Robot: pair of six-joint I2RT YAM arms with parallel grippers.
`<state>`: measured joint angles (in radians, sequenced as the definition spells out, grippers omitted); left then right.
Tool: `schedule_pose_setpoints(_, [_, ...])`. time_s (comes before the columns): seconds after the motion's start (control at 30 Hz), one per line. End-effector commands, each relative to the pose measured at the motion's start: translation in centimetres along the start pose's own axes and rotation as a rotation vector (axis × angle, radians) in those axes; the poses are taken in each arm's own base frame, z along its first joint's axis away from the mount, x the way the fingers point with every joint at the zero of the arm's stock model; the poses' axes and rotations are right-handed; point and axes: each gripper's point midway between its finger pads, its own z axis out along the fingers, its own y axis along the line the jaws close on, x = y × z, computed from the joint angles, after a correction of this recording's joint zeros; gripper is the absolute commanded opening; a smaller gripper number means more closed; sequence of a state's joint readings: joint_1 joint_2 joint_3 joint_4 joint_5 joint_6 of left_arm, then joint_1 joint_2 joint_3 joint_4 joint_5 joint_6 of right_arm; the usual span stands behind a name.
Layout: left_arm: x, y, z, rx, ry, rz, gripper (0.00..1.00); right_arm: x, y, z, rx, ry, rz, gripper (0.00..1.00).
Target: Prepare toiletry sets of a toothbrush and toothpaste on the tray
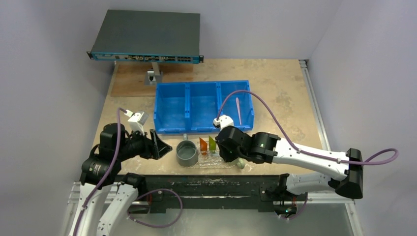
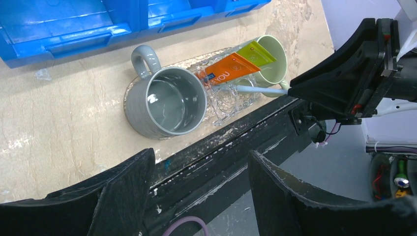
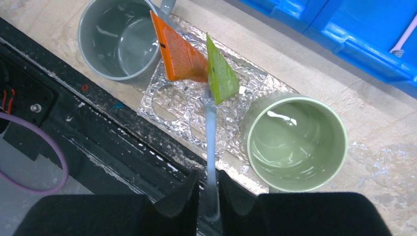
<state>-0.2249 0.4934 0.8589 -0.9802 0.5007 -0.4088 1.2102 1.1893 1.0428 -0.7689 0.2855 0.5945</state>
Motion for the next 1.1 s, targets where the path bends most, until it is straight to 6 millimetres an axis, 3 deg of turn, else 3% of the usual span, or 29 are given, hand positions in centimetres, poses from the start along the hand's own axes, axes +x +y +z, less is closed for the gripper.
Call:
schedule_pose_setpoints(0.0, [-0.7, -0.2, 0.2, 0.01, -0.024, 0.012, 0.69, -0.8, 0.6, -1.0, -0.04, -0.041, 0.01, 0.25])
schedule_pose_setpoints(0.27, [-0.7, -0.2, 0.2, 0.01, -0.024, 0.012, 0.69, -1.3, 0.6, -1.9, -0.057, -0.072, 0.02, 0.29])
schedule_pose_setpoints(0.57, [-0.7, -0.3, 0.2, 0.013, -0.024, 0.011, 0.69, -3.5, -1.8, -3.0, 0.096, -0.13, 0.026, 0.35])
schedule_pose_setpoints(0.7, [-0.7, -0.3, 0.2, 0.013, -0.025, 0.013, 0.69, -5.5, -2.6, -3.3, 0.142, -0.173, 0.013, 0.37])
schedule_pose_setpoints(1.07, [-0.7, -0.3, 0.1, 0.013, -0.028, 0.015, 0.69, -9.1, -7.1, -0.2, 0.27, -0.177, 0.034, 0.41])
